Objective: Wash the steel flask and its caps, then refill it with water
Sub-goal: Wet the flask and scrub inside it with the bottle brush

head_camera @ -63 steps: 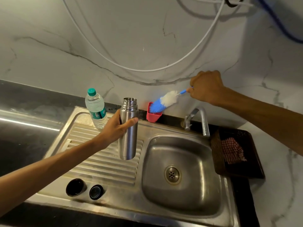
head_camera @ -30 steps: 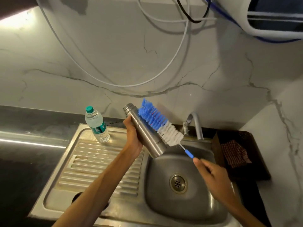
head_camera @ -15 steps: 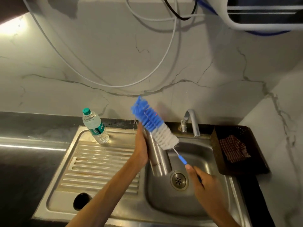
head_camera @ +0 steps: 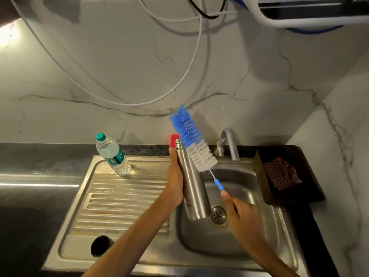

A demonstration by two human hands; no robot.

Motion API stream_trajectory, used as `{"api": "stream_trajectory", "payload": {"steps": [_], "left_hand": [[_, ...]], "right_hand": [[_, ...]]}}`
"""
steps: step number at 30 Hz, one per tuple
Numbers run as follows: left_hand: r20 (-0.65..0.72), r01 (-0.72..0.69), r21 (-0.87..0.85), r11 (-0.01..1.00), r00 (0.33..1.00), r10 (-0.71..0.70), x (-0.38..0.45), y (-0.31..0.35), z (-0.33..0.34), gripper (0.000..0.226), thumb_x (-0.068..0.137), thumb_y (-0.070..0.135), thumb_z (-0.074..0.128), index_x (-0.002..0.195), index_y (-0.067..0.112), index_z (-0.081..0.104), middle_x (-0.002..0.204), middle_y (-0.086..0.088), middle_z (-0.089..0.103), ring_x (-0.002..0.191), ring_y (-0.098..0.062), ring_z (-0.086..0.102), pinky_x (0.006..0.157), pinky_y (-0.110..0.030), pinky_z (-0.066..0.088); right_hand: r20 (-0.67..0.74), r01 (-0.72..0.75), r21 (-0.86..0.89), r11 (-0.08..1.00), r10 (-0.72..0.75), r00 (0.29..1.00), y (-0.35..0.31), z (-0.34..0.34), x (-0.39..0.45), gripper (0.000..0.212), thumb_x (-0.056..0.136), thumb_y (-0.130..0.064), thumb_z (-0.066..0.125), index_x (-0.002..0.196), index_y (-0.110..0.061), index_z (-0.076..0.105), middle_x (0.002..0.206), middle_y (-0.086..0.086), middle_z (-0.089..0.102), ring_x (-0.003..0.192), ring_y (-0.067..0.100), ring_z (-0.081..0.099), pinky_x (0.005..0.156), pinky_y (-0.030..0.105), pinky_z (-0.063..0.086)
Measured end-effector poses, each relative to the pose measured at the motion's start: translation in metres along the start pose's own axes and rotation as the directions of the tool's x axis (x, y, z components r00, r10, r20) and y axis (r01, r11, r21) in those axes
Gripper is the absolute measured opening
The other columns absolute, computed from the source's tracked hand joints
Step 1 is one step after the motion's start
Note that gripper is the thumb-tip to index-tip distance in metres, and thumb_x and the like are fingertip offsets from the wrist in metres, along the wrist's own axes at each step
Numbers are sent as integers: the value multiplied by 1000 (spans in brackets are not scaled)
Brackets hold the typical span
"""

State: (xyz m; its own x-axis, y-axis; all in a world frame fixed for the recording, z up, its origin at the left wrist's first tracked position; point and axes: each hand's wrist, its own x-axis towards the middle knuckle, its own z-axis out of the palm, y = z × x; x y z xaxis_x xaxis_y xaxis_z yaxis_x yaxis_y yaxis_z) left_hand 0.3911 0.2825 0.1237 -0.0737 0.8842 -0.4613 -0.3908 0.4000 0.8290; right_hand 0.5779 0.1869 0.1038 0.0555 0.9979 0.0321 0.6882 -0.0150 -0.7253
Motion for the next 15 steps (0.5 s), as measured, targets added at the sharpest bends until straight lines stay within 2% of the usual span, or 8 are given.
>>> {"api": "stream_trajectory", "payload": {"steps": [2, 5, 6, 8, 9, 11, 13, 15], "left_hand": [[-94, -17, -42, 999, 996, 13, 9, 11, -9, 76, 99, 78, 27, 120, 21, 74, 111, -8, 80, 97, -24, 79, 88, -41, 58], [-182, -64, -196, 979, 983, 27, 22, 31, -21, 69, 101, 75, 37, 84, 18, 72, 82, -6, 72, 69, -21, 72, 70, -34, 59], [-138, -66, -195, 979, 990, 39, 22, 33, -19, 71, 100, 77, 36, 86, 18, 72, 84, -6, 72, 73, -21, 72, 73, -35, 60], [11, -75, -44, 996, 997, 76, 12, 24, -5, 79, 94, 82, 39, 120, 16, 72, 113, -9, 78, 103, -29, 75, 93, -45, 59], [82, -70, 8, 998, 994, 69, 4, 16, 4, 83, 89, 83, 48, 136, 17, 65, 126, -10, 75, 116, -31, 73, 101, -48, 56], [170, -74, 14, 997, 983, 71, -6, 6, 14, 85, 82, 74, 69, 146, 19, 58, 134, -10, 72, 124, -32, 69, 106, -49, 53], [128, -85, -60, 995, 987, 92, 5, 12, 9, 89, 78, 64, 81, 148, 17, 54, 135, -15, 71, 123, -37, 69, 106, -57, 53], [56, -125, -146, 981, 989, 134, 21, 28, -7, 95, 75, 64, 85, 150, 16, 53, 138, -20, 67, 125, -42, 67, 107, -64, 51]], "right_hand": [[19, 36, -60, 998, -35, 999, 15, -4, -16, 49, 102, -65, 32, 76, -34, 60, 50, -6, 51, 41, 14, 49, 42, 26, 32], [30, 53, -145, 988, -49, 998, 27, -7, -38, 43, 100, -74, 24, 102, -43, 54, 49, -5, 50, 43, 14, 49, 44, 20, 31], [35, 44, -119, 992, -40, 999, 25, -5, -34, 44, 101, -70, 27, 99, -40, 58, 50, -5, 51, 44, 14, 51, 44, 20, 32], [17, 13, -12, 1000, -13, 1000, 9, -2, -15, 47, 102, -59, 37, 81, -30, 67, 49, -6, 52, 43, 13, 51, 43, 23, 33], [3, -7, 33, 999, 6, 1000, 0, -1, -5, 45, 102, -54, 41, 69, -31, 63, 47, -7, 50, 40, 12, 49, 42, 25, 33], [-21, 6, 66, 998, -5, 1000, -10, -4, 5, 46, 104, -47, 46, 59, -36, 50, 44, -6, 45, 38, 10, 43, 41, 32, 35], [-1, 39, 42, 998, -39, 999, -4, -11, -3, 44, 104, -49, 44, 64, -34, 57, 44, -6, 45, 37, 13, 44, 41, 38, 38], [43, 42, -28, 999, -41, 998, 14, -16, -19, 46, 102, -56, 40, 77, -29, 68, 47, -9, 49, 40, 16, 49, 41, 33, 38]]}}
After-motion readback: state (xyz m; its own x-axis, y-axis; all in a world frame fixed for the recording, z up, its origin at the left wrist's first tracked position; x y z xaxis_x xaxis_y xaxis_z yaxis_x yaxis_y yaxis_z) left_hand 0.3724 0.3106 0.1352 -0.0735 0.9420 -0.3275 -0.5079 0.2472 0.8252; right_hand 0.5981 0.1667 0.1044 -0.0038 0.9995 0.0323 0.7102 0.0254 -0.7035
